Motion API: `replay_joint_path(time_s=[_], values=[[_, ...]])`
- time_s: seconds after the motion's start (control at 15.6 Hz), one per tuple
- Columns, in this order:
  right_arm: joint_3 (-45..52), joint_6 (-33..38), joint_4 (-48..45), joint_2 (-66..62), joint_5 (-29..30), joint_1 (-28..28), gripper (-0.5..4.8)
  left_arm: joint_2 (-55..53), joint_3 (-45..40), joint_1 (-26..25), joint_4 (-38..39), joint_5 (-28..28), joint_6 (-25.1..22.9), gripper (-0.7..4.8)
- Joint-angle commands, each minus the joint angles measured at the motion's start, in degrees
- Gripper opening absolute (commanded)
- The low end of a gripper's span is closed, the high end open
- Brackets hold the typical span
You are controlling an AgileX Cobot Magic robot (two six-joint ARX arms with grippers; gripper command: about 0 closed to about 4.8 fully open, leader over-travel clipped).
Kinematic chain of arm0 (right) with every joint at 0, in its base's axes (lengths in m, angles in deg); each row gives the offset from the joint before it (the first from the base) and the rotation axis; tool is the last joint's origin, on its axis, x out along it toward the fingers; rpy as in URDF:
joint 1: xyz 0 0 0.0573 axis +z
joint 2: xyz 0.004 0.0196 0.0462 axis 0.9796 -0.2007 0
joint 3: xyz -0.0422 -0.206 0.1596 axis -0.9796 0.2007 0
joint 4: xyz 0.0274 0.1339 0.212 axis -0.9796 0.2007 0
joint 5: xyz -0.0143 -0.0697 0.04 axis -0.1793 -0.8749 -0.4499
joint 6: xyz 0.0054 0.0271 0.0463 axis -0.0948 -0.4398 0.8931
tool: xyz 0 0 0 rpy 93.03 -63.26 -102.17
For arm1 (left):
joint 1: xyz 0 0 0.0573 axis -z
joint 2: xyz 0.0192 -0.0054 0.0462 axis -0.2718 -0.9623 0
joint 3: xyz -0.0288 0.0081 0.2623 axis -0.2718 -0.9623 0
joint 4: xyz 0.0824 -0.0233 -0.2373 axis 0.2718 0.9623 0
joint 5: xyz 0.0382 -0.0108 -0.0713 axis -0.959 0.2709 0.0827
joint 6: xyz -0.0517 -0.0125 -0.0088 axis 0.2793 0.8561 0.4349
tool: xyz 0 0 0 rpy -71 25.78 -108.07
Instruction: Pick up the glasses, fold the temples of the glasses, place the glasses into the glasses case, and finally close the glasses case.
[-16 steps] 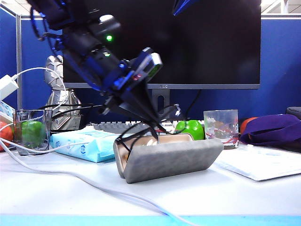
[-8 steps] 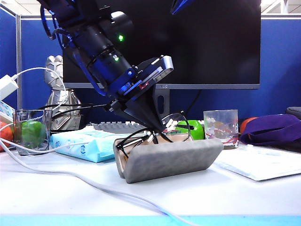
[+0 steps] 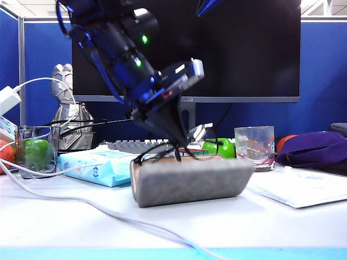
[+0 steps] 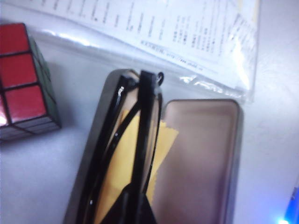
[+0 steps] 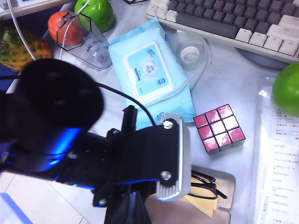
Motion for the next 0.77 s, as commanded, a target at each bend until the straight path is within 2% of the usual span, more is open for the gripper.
replay_joint_path(time_s=[0.06, 0.51, 0.77], values=[[-0.33, -0.31, 0.04, 0.35, 0.28, 0.09, -0.04, -1.51, 1.92, 0.44, 2.82, -0.11, -3.34, -0.06], [-0.33, -0.35, -0.02, 0.35, 1.77, 0.11, -0.05, -3.89, 2.25, 2.56, 2.45, -1.31, -8.61, -0.06], [-0.33, -0.72, -0.02, 0.46, 1.73, 0.09, -0.05, -5.03, 2.38, 2.54, 1.64, -2.56, -8.68, 0.07]])
